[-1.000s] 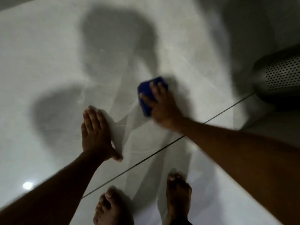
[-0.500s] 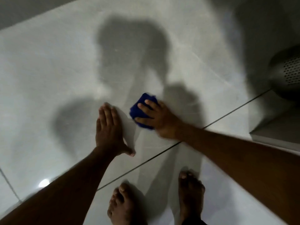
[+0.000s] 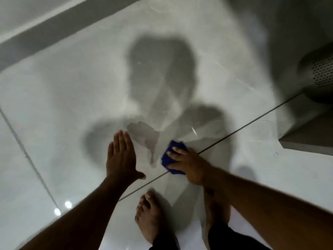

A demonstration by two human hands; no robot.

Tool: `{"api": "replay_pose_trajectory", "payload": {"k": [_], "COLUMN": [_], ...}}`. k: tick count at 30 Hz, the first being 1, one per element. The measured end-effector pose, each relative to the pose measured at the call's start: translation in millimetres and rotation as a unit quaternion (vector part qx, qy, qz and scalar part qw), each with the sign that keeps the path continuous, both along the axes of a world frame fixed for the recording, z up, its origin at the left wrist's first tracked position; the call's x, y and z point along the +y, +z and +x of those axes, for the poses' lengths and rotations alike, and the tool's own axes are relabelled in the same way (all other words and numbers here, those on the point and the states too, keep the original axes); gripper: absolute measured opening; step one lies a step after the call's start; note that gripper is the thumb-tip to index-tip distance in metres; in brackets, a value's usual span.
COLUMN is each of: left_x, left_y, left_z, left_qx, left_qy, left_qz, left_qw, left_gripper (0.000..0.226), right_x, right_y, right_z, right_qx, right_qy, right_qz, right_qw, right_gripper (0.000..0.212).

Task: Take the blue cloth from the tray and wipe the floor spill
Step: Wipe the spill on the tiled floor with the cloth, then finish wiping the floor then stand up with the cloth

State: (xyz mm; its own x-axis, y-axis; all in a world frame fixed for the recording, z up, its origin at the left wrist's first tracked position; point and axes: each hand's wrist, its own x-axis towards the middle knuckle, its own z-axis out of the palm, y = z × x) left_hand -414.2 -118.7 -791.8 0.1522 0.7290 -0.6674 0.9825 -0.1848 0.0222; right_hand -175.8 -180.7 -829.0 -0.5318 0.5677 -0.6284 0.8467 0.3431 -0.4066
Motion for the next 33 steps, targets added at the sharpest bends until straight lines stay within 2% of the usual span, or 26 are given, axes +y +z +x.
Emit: {"api": "replay_pose_trajectory", "payload": {"k": [1, 3, 4, 6, 8, 10, 11, 13, 15, 16, 17, 20, 23, 24, 25, 26, 27, 28, 29, 31, 33], "left_x": [-6.4, -17.0, -19.2, -21.5, -19.3, -10.4, -5.6, 2.1, 12.1, 16.6, 20.3, 26.4, 38.4, 43.4, 47.9, 52.7, 56.5, 59.6, 61.3, 64.0, 64.7], "left_y": [24.5, 76.6, 108.1, 179.2, 257.3, 353.5, 402.5, 485.8, 567.4, 605.9, 636.2, 718.5, 775.3, 791.4, 805.4, 819.2, 829.6, 839.1, 846.3, 855.6, 859.3], "left_z": [-12.0, -29.8, -30.4, -13.0, 18.0, 50.6, 65.1, 83.9, 89.8, 89.5, 88.9, 82.5, 77.7, 76.0, 75.9, 78.2, 81.1, 87.0, 93.9, 114.7, 138.7], "left_qx": [0.016, 0.035, 0.032, 0.002, -0.061, -0.165, -0.232, -0.349, -0.438, -0.473, -0.500, -0.543, -0.582, -0.598, -0.614, -0.625, -0.631, -0.633, -0.633, -0.627, -0.612], "left_qy": [-0.007, -0.003, 0.012, 0.066, 0.174, 0.303, 0.369, 0.482, 0.508, 0.502, 0.487, 0.406, 0.326, 0.299, 0.276, 0.253, 0.232, 0.212, 0.197, 0.174, 0.166], "left_qz": [-0.011, -0.026, -0.039, -0.078, -0.128, -0.181, -0.213, -0.260, -0.271, -0.264, -0.256, -0.202, -0.155, -0.150, -0.152, -0.160, -0.171, -0.182, -0.191, -0.192, -0.158], "left_qw": [1.000, 0.999, 0.999, 0.995, 0.975, 0.921, 0.875, 0.760, 0.691, 0.674, 0.669, 0.707, 0.729, 0.728, 0.724, 0.721, 0.720, 0.722, 0.724, 0.735, 0.757], "left_gripper": [0.162, 0.152, 0.145, 0.121, 0.087, 0.059, 0.055, 0.055, 0.052, 0.049, 0.046, 0.031, 0.026, 0.027, 0.030, 0.033, 0.037, 0.041, 0.045, 0.050, 0.046], "right_x": [3.1, 7.4, 7.0, 6.8, 2.8, 1.6, 4.3, 8.8, 14.8, 19.8, 24.0, 25.8, 21.9, 21.3, 21.4, 23.0, 25.0, 26.8, 27.5, 28.1, 31.6], "right_y": [21.7, 76.3, 114.3, 201.9, 287.7, 379.7, 425.6, 504.4, 580.2, 617.0, 647.7, 734.8, 789.0, 804.6, 820.1, 832.9, 841.1, 848.3, 855.9, 868.0, 877.5], "right_z": [18.7, 53.6, 64.4, 68.0, 50.8, 26.8, 15.3, -4.3, -17.2, -21.9, -25.7, -27.8, -14.0, -6.4, 1.1, 8.6, 15.4, 24.3, 32.1, 49.2, 69.1], "right_qx": [-0.026, -0.058, -0.055, -0.015, 0.058, 0.117, 0.132, 0.145, 0.157, 0.161, 0.162, 0.209, 0.287, 0.315, 0.358, 0.419, 0.482, 0.533, 0.562, 0.588, 0.575], "right_qy": [0.006, -0.123, -0.192, -0.295, -0.373, -0.420, -0.424, -0.416, -0.422, -0.425, -0.427, -0.432, -0.440, -0.486, -0.545, -0.592, -0.618, -0.620, -0.612, -0.613, -0.654], "right_qz": [-0.068, -0.161, -0.175, -0.162, -0.090, -0.020, 0.008, 0.054, 0.101, 0.123, 0.135, 0.169, 0.167, 0.128, 0.066, -0.001, -0.066, -0.110, -0.129, -0.106, -0.055], "right_qw": [0.997, 0.978, 0.964, 0.942, 0.921, 0.900, 0.896, 0.896, 0.887, 0.882, 0.879, 0.861, 0.835, 0.805, 0.755, 0.688, 0.618, 0.565, 0.541, 0.518, 0.488], "right_gripper": [0.049, 0.032, 0.034, 0.049, 0.056, 0.060, 0.063, 0.071, 0.078, 0.081, 0.083, 0.090, 0.117, 0.127, 0.132, 0.131, 0.122, 0.105, 0.085, 0.052, 0.045]}}
